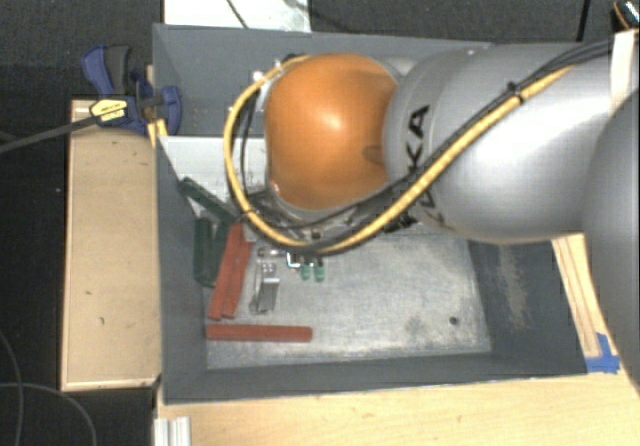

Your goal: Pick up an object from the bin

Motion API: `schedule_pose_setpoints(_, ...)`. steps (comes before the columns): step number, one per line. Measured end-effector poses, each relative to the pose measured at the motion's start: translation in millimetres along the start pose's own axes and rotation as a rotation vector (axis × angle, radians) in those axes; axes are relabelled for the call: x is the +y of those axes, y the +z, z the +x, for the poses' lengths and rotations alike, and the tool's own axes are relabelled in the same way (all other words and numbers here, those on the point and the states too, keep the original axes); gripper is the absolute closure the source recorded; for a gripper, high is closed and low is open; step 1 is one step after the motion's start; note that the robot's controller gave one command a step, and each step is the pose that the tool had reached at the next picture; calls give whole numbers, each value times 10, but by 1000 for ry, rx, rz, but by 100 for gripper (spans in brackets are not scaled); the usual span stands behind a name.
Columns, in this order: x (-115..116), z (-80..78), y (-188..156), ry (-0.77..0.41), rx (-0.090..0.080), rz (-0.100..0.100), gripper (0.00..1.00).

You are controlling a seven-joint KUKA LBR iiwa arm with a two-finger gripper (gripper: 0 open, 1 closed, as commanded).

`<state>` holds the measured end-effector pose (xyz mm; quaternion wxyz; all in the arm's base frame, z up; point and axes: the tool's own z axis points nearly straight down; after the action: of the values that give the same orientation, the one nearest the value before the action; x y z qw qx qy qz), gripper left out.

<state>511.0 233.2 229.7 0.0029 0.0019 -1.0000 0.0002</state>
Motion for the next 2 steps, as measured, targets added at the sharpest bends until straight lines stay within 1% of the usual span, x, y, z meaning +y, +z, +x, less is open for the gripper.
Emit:
schedule_pose_setpoints(1,-87,110,1432,166,1,2,0)
schedule_pose_setpoints(2,-142,50,1596,-298,-4,1,0)
